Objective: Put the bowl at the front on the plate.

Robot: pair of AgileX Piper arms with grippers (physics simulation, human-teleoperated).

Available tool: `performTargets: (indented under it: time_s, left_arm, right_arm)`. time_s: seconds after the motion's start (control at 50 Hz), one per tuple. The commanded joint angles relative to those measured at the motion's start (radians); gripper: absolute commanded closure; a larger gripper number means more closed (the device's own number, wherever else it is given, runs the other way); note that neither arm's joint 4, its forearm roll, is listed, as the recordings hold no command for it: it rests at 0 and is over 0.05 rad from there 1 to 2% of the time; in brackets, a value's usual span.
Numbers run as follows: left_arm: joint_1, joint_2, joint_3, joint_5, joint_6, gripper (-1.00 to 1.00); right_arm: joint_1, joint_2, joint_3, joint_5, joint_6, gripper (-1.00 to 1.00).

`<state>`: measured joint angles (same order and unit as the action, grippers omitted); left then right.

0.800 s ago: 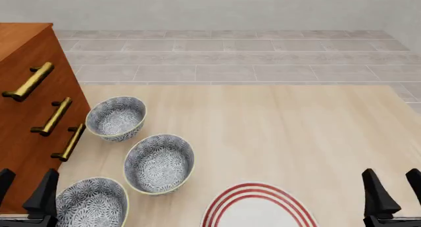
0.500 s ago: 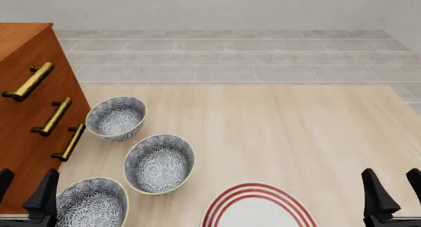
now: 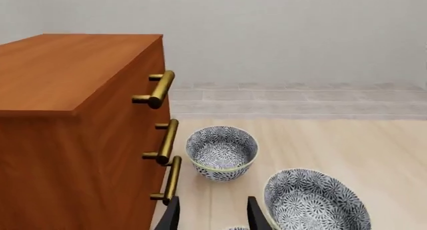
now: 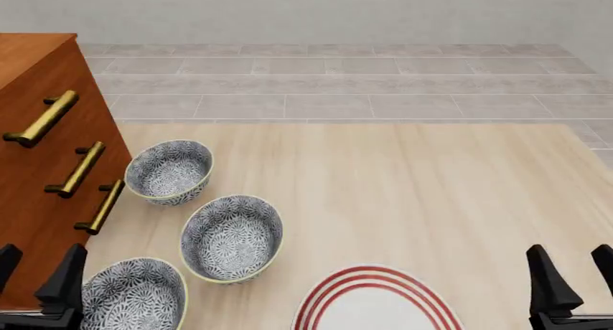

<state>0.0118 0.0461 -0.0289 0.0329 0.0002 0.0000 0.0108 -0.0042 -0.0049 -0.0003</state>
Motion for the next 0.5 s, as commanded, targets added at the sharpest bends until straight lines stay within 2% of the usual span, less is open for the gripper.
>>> performTargets:
  time_s: [0.02,0.06,0.1,0.14,0.16,0.18,0.22,0.32,0.34,0.38,0.46,0.5]
  left_arm:
    - [-0.022,0.158,-0.122,0.155,-0.058,-1.0]
    - [-0.029,0.222,-0.145,0.187,-0.077,-1.0]
    - [-0.038,0.229,-0.18,0.245,-0.049,-1.0]
    - [-0.043,0.261,-0.21,0.299,-0.053,-1.0]
    - [-0.043,0.25,-0.229,0.33,-0.063,-1.0]
    - [-0.044,0.28,-0.267,0.396,-0.115,-1.0]
    - [-0.07,0.278,-0.294,0.442,-0.107,-1.0]
    - [-0.051,0.34,-0.313,0.484,-0.112,-1.0]
    - [-0.042,0.361,-0.337,0.536,-0.125,-1.0]
    - [-0.046,0.37,-0.334,0.552,-0.132,-1.0]
    - [-0.061,0.397,-0.38,0.655,-0.213,-1.0]
    - [-0.037,0.419,-0.377,0.67,-0.216,-1.0]
  right_arm:
    - [0.0,-0.002,0.001,0.001,0.0,-1.0]
    - [0.0,-0.002,0.001,0.001,0.0,-1.0]
    - [0.0,-0.002,0.001,0.001,0.0,-1.0]
    - [0.0,-0.002,0.001,0.001,0.0,-1.0]
    - [0.0,-0.002,0.001,0.001,0.0,-1.0]
    - [0.0,-0.002,0.001,0.001,0.0,-1.0]
    - [0.0,-0.002,0.001,0.001,0.0,-1.0]
    - [0.0,-0.002,0.001,0.001,0.0,-1.0]
    - [0.0,-0.002,0.001,0.001,0.0,-1.0]
    - [0.0,-0.002,0.001,0.001,0.0,-1.0]
    - [0.0,-0.002,0.001,0.001,0.0,-1.0]
    - [0.0,-0.002,0.001,0.001,0.0,-1.0]
